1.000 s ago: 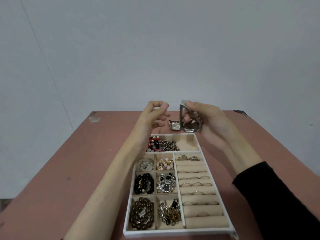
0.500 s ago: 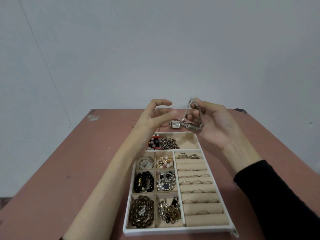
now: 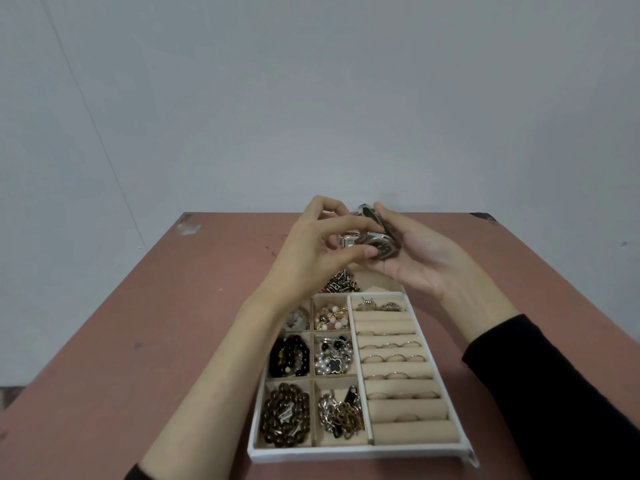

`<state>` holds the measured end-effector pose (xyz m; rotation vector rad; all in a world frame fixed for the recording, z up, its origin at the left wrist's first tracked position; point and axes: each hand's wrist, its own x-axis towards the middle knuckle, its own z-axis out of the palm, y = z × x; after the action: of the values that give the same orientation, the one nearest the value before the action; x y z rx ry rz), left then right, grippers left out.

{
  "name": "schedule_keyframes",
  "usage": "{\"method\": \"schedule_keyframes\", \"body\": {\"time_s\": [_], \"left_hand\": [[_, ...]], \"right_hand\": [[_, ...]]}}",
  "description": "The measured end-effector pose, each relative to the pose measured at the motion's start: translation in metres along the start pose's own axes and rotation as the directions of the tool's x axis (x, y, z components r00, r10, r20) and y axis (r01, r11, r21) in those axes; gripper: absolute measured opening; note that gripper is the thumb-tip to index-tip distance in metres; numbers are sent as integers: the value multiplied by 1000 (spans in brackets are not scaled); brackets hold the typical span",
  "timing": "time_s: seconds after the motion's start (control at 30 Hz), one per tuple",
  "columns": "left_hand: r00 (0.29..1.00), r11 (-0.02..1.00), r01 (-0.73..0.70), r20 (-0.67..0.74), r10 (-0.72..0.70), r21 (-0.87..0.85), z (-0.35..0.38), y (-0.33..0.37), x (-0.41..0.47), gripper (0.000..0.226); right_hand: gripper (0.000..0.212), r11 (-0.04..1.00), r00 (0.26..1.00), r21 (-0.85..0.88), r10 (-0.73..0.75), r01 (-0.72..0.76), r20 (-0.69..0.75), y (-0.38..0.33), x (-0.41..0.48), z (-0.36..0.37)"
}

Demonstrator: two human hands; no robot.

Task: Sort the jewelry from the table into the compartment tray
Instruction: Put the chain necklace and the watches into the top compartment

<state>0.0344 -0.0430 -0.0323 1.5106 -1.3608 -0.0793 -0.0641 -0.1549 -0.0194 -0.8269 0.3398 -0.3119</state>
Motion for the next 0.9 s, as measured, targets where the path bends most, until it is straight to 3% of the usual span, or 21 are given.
{"method": "schedule_keyframes", "body": {"time_s": [0.13, 0.2, 0.27, 0.4, 0.53, 0.67, 0.83, 0.9], "left_hand": [[999, 996, 50, -6, -50, -73, 2, -3, -1, 28], [996, 993, 75, -33, -78, -91, 2, -5, 0, 26], [991, 986, 103, -73, -113, -134, 0, -5, 1, 23], [979, 943, 178, -44, -198, -280, -2, 1, -1, 22], [961, 890, 276, 106, -255, -363, -11, 1, 0, 25], [896, 750, 442, 278, -345, -492, -23, -3, 2, 28], [868, 624, 491, 284, -407, -607, -24, -2, 3, 20], [870, 666, 487, 252, -423, -564, -23, -3, 3, 16]], "right_hand": [[26, 990, 998, -129, -65, 65, 7, 0, -2, -1], [38, 967, 991, -217, -123, 133, 58, -3, -5, -2], [44, 927, 977, -317, -166, 201, 135, -6, -8, -3], [37, 828, 950, -469, -235, 307, 206, -6, -10, -5], [30, 805, 952, -512, -220, 301, 215, -10, -13, -6], [25, 789, 959, -551, -177, 272, 220, -12, -17, -6], [24, 788, 969, -564, -197, 247, 149, -16, -18, -7], [23, 769, 972, -596, -205, 232, 114, -18, -18, -10]]}}
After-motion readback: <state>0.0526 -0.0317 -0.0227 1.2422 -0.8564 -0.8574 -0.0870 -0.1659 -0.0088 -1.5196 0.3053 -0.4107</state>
